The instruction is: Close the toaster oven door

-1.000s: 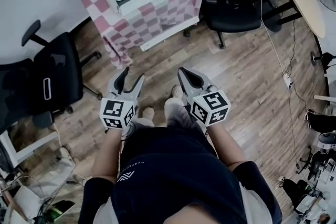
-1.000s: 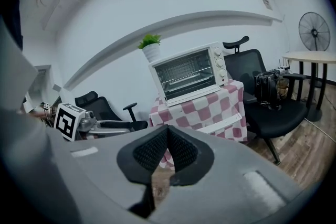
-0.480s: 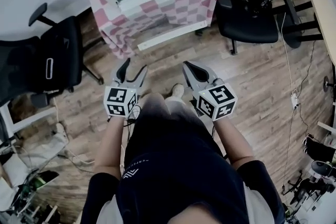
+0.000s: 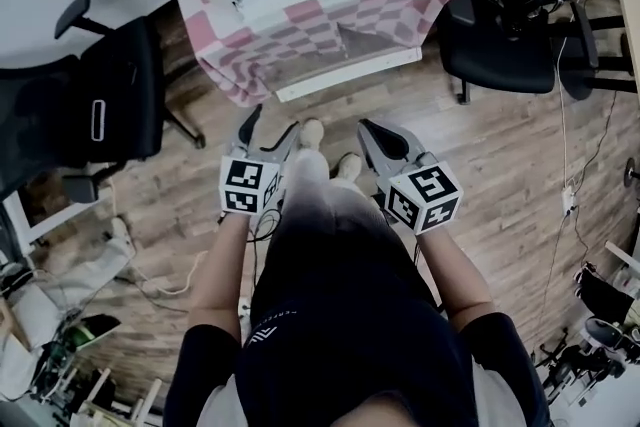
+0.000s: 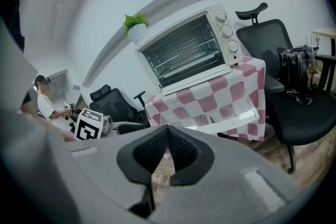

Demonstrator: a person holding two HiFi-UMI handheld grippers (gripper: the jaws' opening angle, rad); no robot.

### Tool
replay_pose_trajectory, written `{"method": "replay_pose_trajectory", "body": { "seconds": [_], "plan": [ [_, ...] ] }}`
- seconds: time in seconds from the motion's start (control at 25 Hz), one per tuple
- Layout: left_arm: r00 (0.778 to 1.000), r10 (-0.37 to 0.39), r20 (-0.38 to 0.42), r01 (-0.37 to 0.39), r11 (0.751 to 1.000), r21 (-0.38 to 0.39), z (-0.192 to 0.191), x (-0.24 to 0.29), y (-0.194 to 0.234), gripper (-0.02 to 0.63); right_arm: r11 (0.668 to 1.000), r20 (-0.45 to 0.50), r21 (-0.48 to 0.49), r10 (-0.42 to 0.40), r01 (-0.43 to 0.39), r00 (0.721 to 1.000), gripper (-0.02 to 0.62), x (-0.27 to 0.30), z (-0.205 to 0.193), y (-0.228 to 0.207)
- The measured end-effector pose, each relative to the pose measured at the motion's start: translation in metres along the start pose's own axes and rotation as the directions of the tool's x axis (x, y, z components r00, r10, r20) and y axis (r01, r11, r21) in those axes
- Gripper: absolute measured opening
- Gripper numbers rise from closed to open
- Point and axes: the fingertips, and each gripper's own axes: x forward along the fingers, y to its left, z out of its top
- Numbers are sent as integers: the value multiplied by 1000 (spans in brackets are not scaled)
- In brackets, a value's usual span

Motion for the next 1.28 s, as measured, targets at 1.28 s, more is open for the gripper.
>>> {"method": "replay_pose_trajectory", "body": {
  "seconds": [1.28],
  "plan": [
    [975, -222, 13, 220, 972, 86, -15, 113, 1, 370, 998, -166, 49, -30, 39, 986, 2, 56, -40, -13]
  ]
}}
